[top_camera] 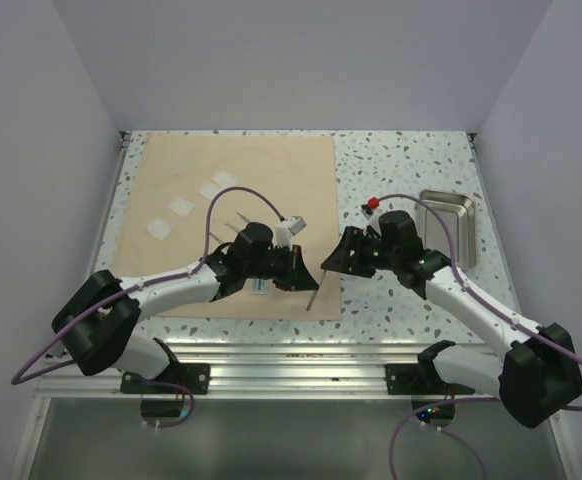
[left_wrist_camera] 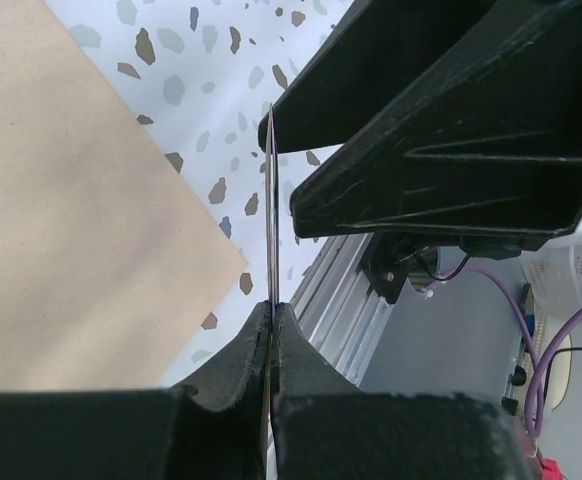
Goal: Prepare the surgical pack
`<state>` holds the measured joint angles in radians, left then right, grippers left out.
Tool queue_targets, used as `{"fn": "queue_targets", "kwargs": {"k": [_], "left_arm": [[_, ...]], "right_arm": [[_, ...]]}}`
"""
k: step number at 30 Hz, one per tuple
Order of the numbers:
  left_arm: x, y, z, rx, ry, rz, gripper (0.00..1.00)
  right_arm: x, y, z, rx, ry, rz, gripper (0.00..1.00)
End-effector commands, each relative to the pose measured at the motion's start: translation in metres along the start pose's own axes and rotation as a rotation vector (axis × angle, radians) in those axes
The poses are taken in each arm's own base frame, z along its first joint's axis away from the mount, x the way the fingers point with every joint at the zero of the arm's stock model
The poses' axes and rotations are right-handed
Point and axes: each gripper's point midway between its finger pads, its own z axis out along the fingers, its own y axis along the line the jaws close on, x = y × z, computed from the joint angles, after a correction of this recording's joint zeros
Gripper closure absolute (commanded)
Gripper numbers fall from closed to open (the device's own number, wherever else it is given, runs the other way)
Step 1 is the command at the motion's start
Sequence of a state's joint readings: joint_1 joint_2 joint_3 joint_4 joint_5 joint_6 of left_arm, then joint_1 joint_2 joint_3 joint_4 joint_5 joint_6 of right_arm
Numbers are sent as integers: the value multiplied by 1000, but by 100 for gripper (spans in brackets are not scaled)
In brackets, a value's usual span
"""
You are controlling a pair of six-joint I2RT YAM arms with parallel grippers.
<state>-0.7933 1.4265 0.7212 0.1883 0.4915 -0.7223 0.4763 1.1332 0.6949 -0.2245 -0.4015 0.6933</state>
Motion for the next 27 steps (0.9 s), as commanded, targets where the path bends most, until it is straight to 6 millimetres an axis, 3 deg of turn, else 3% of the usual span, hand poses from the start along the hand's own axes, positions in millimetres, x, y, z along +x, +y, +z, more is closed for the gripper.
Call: {"fn": "queue_targets", "kwargs": {"k": [1, 15, 27], "left_arm": [[-12, -13, 4, 52, -23, 39, 100], [-19, -15, 7, 48, -44, 29, 100], [-21, -17, 3, 47, -58, 34, 100]], "right_arm": [[-8, 4, 3, -3, -46, 0, 42], [0, -2, 12, 49, -33, 17, 53], [6, 6, 19, 44, -29, 20, 62]]}}
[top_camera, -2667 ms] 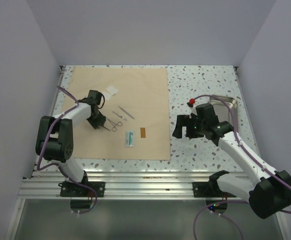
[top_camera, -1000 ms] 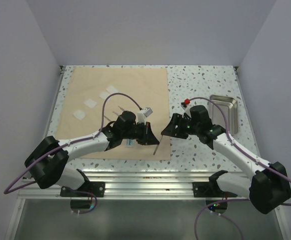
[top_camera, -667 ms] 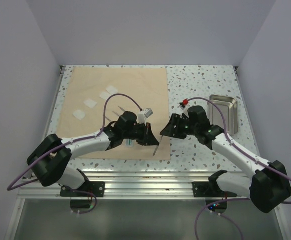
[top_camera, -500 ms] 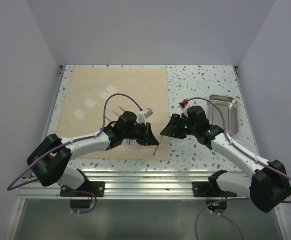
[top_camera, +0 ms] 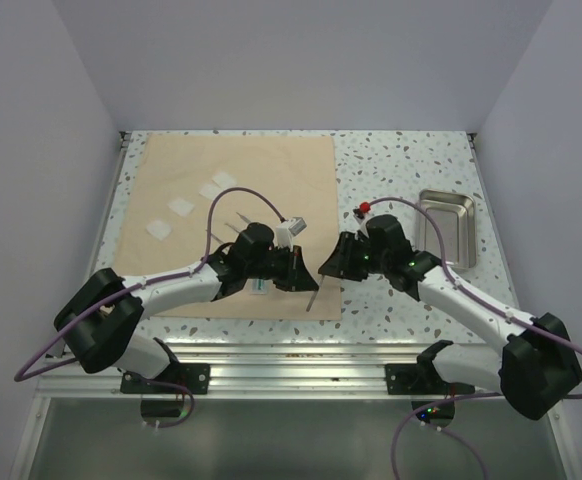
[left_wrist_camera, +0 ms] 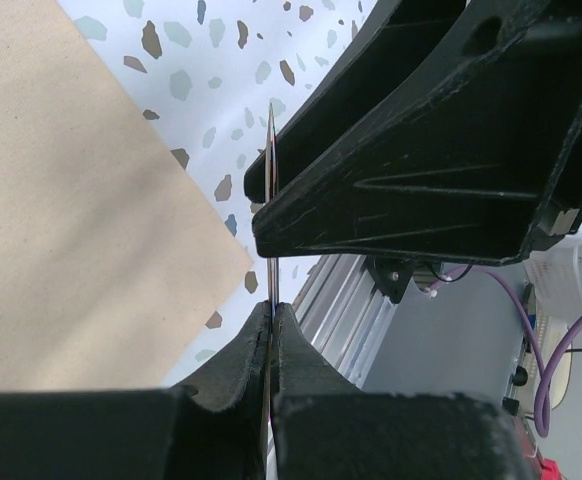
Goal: Prepare the surgical pack
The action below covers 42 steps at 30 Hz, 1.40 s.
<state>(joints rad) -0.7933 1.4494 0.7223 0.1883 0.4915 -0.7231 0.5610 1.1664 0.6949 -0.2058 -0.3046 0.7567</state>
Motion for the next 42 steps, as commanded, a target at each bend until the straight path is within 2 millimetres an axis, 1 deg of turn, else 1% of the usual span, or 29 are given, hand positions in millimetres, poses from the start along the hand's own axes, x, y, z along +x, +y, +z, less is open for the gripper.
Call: {"fn": "queue_targets", "kwargs": {"k": [1, 5, 11, 12, 13, 14, 16, 17, 18, 19, 21, 22, 23, 24, 25, 26, 27, 28, 29, 30, 31, 32, 33, 34, 35, 37, 38, 40, 42], "left_arm": [[-26, -24, -1, 61, -75, 47, 100], [-29, -27, -2, 70, -82, 54, 100], [-32, -29, -2, 72, -91, 60, 100], [-32, -28, -1, 68, -87, 57, 100], [-32, -28, -1, 67, -85, 57, 97], [-33, -28, -1, 65, -85, 60, 89], [-35, -26, -4, 38, -91, 62, 74], [-36, -22, -4, 23, -92, 61, 70], [-37, -22, -6, 13, -97, 62, 64], [-39, -20, -9, -2, -105, 67, 54], [-45, -15, -18, -41, -125, 66, 46], [-47, -13, -21, -55, -131, 73, 41], [-51, -7, -27, -77, -144, 69, 39], [-51, -4, -34, -104, -150, 68, 39], [-52, 0, -39, -122, -156, 81, 39], [-49, 13, -46, -168, -146, 63, 39], [-52, 13, -53, -174, -160, 73, 39], [-50, 18, -57, -188, -158, 84, 39], [-53, 23, -66, -202, -170, 80, 39], [-53, 26, -70, -212, -174, 80, 39], [-51, 32, -74, -227, -174, 82, 39], [-54, 35, -81, -239, -188, 77, 39], [-53, 37, -84, -245, -190, 76, 39], [-52, 42, -87, -258, -192, 69, 39], [-52, 42, -90, -258, -197, 72, 39], [-49, 43, -91, -260, -196, 70, 39], [-48, 42, -92, -251, -199, 72, 39], [-48, 43, -93, -256, -198, 75, 39], [-47, 45, -94, -261, -201, 77, 39]], "right_arm": [[-5, 3, 6, 5, -33, 3, 63], [0, 3, 9, 12, -24, 3, 66], [0, 1, 10, 27, -27, 3, 91], [-2, 1, 9, 35, -33, 1, 100], [-3, -1, 8, 51, -38, -2, 100], [-2, -5, 7, 75, -31, -4, 100], [-8, -13, 3, 136, -42, -50, 100], [-10, -16, 1, 160, -46, -66, 100], [-18, -17, -2, 190, -73, -80, 100], [-20, -24, -5, 233, -75, -88, 100], [-32, -37, -13, 326, -106, -146, 100], [-52, -43, -21, 411, -170, -174, 100], [-58, -56, -31, 488, -172, -189, 100], [-77, -54, -40, 529, -206, -230, 100], [-87, -66, -48, 610, -219, -246, 100], [-105, -81, -60, 669, -242, -246, 100], [-128, -79, -71, 690, -289, -238, 100], [-143, -102, -82, 758, -291, -194, 100], [-155, -110, -92, 794, -297, -200, 100], [-177, -107, -103, 814, -343, -199, 100], [-186, -126, -109, 881, -329, -177, 100], [-197, -134, -120, 944, -340, -193, 100], [-214, -133, -128, 968, -369, -190, 100], [-219, -150, -130, 1024, -344, -173, 100], [-232, -155, -139, 1066, -357, -181, 100], [-243, -173, -146, 1121, -353, -168, 100], [-247, -185, -140, 1144, -318, -180, 100], [-253, -202, -140, 1167, -299, -175, 100], [-252, -223, -132, 1197, -254, -183, 100]]}}
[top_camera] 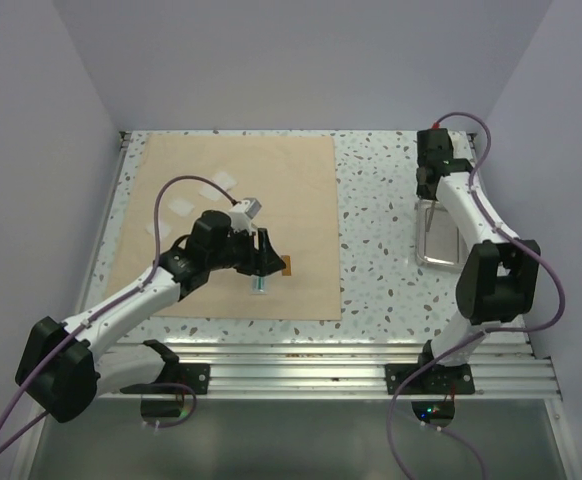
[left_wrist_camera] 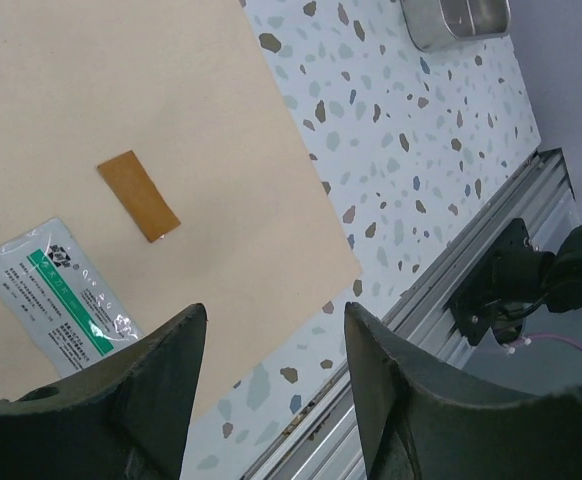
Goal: Prepare the surgical pack
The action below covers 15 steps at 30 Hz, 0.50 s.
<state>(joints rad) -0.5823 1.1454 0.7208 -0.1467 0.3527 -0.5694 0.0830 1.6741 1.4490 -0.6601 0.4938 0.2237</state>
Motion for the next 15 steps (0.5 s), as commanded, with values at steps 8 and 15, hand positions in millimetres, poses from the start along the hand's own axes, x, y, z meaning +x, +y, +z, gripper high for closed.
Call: {"fn": "queue_targets", "kwargs": {"k": [8, 15], "left_arm": [[2, 10, 4, -1, 0, 30, 39], [4, 15, 3, -19, 8, 27, 39]], "right_arm": [[27, -12, 55, 19, 172, -153, 100], [57, 6, 72, -39, 288, -187, 100]]}}
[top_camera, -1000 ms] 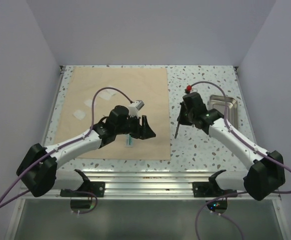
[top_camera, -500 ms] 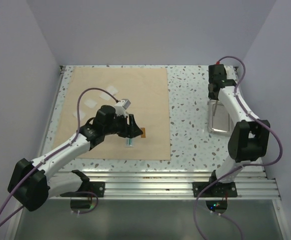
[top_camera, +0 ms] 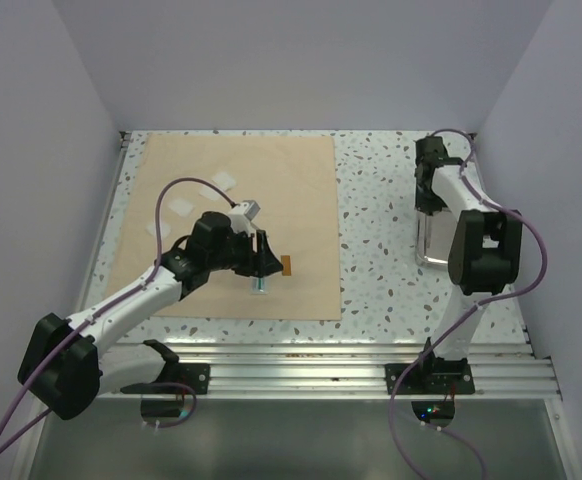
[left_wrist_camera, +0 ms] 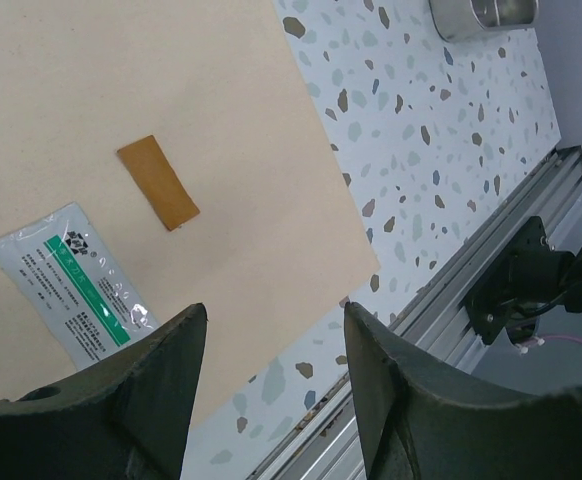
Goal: Prepare the surgical pack
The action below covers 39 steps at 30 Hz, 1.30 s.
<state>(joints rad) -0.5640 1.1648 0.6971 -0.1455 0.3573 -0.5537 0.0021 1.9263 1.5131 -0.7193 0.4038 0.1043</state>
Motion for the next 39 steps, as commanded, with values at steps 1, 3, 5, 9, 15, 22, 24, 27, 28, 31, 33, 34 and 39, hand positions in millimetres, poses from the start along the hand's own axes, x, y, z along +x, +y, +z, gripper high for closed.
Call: {"fn": "queue_targets", "kwargs": {"k": [1, 3, 5, 9, 15, 22, 24, 27, 28, 31, 33, 34, 39], "left_arm": [[-7, 2, -3, 3, -23, 33, 39], [-9, 2, -4, -5, -29, 34, 39], [-11, 3, -6, -12, -32, 32, 39], [-14, 4, -10, -28, -42, 36, 39], [-15, 8, -17, -59, -55, 29, 38], [-22, 11, -24, -102, -76, 27, 37], [-30, 12, -27, -125, -95, 34, 36], [-43, 20, -33, -196, -125, 25, 33], [-46, 30, -35, -256, -137, 15, 31], [-58, 54, -39, -405, -166, -36, 23], [-70, 67, -42, -481, -177, -86, 23], [-64, 84, -39, -552, -140, -116, 25], [-62, 139, -33, -725, -116, -295, 39]], "right_arm": [[6, 8, 6, -30, 49, -34, 100], [11, 7, 9, -17, 69, -38, 100], [16, 9, 15, -15, 88, -43, 100], [18, 7, 20, -40, 102, -17, 100], [15, 4, 16, -35, 97, -2, 85], [-1, -5, -9, -38, 46, 32, 55], [-6, -4, -19, -55, 31, 51, 53], [-14, -4, -45, -85, -26, 89, 52], [-20, 3, -65, -120, -68, 106, 52], [-5, 59, -111, -343, -135, 68, 52], [9, 108, -140, -489, -181, -3, 52], [26, 120, -143, -516, -167, -35, 52], [68, 159, -175, -623, -172, -122, 53]]}}
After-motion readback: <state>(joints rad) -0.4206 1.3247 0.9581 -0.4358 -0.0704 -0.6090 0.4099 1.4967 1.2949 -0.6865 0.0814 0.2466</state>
